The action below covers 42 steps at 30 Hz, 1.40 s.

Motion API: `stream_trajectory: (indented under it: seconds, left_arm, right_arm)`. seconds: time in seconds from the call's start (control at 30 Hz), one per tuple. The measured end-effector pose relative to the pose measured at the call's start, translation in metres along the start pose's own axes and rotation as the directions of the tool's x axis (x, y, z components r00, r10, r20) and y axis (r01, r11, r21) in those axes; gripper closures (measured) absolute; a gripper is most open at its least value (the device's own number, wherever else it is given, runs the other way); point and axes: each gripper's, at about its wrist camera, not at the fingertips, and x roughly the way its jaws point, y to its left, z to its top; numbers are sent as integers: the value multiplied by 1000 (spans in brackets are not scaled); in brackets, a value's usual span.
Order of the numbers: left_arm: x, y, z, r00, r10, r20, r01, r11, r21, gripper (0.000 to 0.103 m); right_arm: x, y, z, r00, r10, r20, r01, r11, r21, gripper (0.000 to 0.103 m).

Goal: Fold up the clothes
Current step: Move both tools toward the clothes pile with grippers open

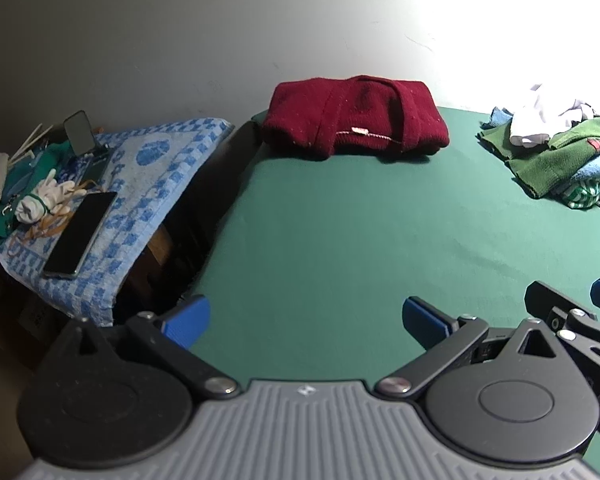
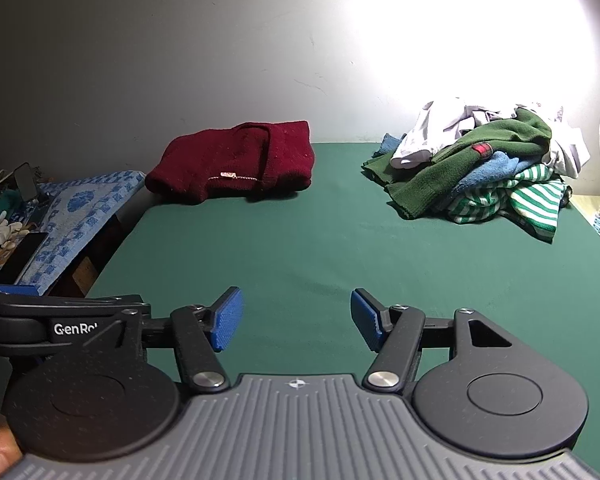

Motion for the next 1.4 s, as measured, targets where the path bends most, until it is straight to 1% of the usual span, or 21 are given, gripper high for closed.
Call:
stream_trajectory:
  seconds: [0.07,0.17,0.2,0.27,0.4,0.57,0.67,0.93,1.27,1.4]
  left_arm:
    - [0,1,-1,1000,-1,7,1,1000,3,1]
    - [7,-3,-8,1000,6,-7,-6,1000,28,1]
    - [6,-4,-10,1000,2,2,-2,1000,31,1]
    - [9,-7,-11,1000,-10,-10,10,999,38,1]
    - [14,-11,-13,999,-45,-21,46,998,48,1]
    - [14,-21,-14,997,-79,-23,80,994,75,1]
    - [14,-29,-14,995,-98,-25,100,991,91,1]
    - [8,-54,-15,989,-149,-25,151,977,150,1]
    - [-10,-103,-5,983,-183,4,179,965,190,1]
    - [-12,-123,-6,980,-198,-6,196,961,197,1]
  right_arm:
    - [-1,4,2,1000,-2,-3,2,1000,-1,40]
    - [-2,13,8,1000,-5,-6,5,1000,-1,40]
    - [-2,9,6,1000,-6,-7,6,1000,-3,40]
    - [0,3,2,1000,-6,-14,6,1000,-2,41]
    - [2,-8,-2,999,-12,-31,12,1000,14,49]
    - [-2,-16,-7,999,-46,-29,47,998,33,53]
    - [-5,-23,-11,997,-65,-27,67,997,45,58]
    - [-13,-49,-19,993,-108,-48,112,988,103,73]
    - [-23,-87,-10,993,-113,-31,116,986,121,74]
    - [-26,-106,-11,992,-120,-35,123,984,132,74]
